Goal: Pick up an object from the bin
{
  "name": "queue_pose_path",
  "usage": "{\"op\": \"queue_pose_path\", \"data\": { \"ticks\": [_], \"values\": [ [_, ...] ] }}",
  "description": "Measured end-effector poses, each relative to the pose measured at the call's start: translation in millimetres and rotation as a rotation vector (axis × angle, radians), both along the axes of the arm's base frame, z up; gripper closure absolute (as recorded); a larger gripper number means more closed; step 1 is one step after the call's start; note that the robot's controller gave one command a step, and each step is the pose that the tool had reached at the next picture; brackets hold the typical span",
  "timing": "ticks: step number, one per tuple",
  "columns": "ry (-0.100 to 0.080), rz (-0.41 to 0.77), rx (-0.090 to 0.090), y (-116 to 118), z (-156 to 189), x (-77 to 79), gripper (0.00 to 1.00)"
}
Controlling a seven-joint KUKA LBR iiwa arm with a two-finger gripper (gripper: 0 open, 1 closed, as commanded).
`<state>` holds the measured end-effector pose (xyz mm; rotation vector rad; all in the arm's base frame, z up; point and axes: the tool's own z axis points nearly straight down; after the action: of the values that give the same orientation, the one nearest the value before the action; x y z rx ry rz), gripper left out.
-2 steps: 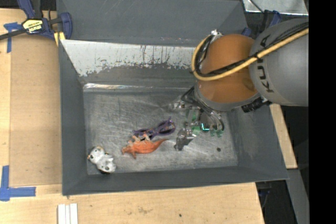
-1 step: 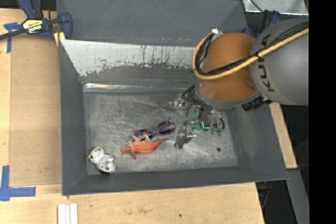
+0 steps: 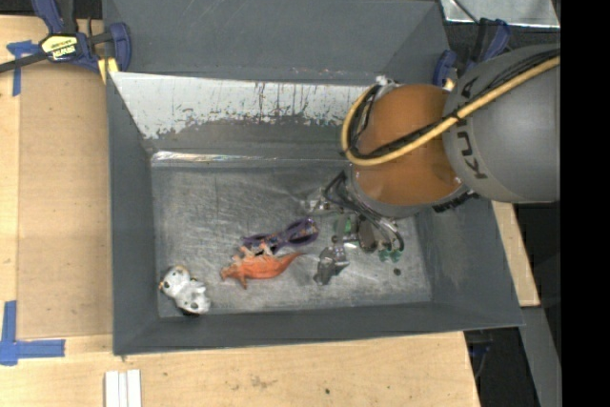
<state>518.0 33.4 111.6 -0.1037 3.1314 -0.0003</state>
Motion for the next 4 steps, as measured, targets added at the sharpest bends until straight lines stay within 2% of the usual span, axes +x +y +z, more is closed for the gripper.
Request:
{"op": "queue_pose_path", "data": {
  "ticks": [1, 2, 3, 4],
  "values": [
    [0.002, 0.053, 0.000, -10.7, -38.8, -17.2, 0.00],
    [-0.004, 0.049, 0.001, -8.3, -36.8, -7.2, 1.00],
    [-0.004, 0.048, 0.001, -8.4, -36.8, -7.2, 1.00],
    [0.013, 0.041, -0.001, 8.2, 1.4, -15.4, 1.00]
  ]
}}
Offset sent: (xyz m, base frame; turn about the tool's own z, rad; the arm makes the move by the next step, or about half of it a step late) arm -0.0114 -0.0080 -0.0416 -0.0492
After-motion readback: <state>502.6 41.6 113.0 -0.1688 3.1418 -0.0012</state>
